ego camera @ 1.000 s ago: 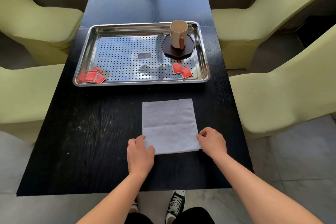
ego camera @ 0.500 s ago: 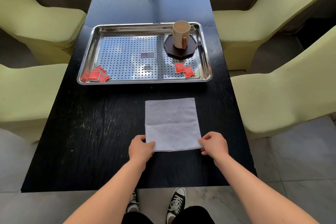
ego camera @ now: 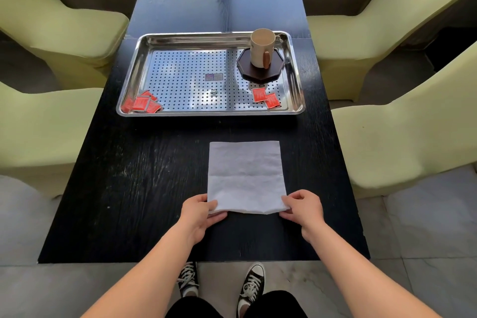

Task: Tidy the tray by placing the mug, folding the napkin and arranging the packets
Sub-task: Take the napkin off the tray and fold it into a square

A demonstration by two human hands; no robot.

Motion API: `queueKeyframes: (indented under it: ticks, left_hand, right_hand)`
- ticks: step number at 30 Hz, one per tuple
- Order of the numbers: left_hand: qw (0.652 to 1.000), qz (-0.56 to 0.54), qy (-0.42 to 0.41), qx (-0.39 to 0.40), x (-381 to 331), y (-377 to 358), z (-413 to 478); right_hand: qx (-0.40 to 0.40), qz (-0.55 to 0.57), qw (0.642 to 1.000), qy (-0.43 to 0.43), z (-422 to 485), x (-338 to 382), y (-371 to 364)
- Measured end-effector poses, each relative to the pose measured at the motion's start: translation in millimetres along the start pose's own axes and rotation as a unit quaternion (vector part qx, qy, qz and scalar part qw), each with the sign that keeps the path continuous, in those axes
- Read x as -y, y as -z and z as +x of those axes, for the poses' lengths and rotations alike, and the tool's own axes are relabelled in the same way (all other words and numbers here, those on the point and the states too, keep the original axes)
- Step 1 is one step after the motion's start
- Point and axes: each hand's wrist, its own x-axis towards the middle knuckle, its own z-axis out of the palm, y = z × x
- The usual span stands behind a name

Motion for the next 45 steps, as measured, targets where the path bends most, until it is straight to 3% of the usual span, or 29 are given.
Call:
queueKeyframes:
  ticks: [7,14,23,28,32,40,45]
  left_hand:
    - [0.998,-0.045,0.029,0.015,5,11,-7]
    - [0.996,-0.063,0.047,0.043,15,29,-21]
    - [0.995,0.035,-0.079,0.054,27,62,-49]
    - [0.993,0.049,-0.09,0.061,26,68,-55]
    - [0.981,0.098,-0.151,0.068,23,65,-53]
    - [0.932,0.207,-0.295,-0.042,2,52,-30]
    - [0.938,0.213,-0.273,-0.01,-16,47,-22]
  right_hand:
    - [0.011,0.081,0.997,0.003,-10,-6,4]
    - [0.091,0.096,0.991,-0.002,-28,-9,17]
    - [0.149,0.125,0.981,0.009,-49,-20,32]
    - [0.15,0.001,0.983,0.107,-58,-25,35]
    - [0.117,-0.011,0.984,0.137,-58,-19,29]
    - [0.056,-0.086,0.959,0.265,-43,3,19]
    - [0.117,-0.1,0.955,0.255,-31,17,16]
